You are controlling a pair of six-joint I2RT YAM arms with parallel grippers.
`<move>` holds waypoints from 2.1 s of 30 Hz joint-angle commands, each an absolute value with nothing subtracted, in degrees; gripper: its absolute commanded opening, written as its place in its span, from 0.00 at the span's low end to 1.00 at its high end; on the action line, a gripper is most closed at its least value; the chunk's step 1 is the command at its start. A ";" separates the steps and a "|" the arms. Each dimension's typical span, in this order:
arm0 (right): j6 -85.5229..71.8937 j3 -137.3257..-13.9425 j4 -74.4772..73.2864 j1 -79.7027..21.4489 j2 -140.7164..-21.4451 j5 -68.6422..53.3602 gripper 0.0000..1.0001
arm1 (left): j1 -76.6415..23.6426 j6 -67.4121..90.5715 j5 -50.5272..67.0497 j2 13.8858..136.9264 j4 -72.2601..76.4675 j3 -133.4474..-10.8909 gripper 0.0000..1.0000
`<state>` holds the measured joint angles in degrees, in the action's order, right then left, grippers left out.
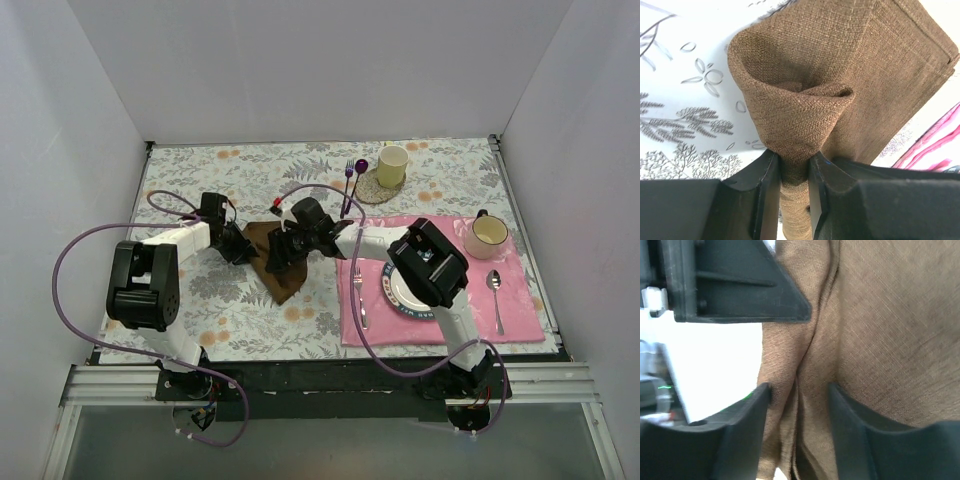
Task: Fold the napkin, place the utensils inside, and roll it up
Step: Roll the napkin with the utensil
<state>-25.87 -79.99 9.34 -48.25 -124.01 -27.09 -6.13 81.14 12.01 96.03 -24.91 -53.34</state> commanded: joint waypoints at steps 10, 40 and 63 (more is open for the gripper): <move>1.49 -85.86 -4.66 -65.47 -117.95 18.00 0.66 | -5.62 78.92 15.64 100.90 -29.18 -55.46 0.00; 0.44 -86.57 -3.78 -66.18 -127.26 29.44 0.58 | -5.19 77.78 17.49 101.69 -30.32 -55.90 0.00; -18.34 -84.64 0.95 -52.83 -127.70 -18.52 0.01 | -0.09 78.75 10.98 90.09 -29.80 -57.13 0.89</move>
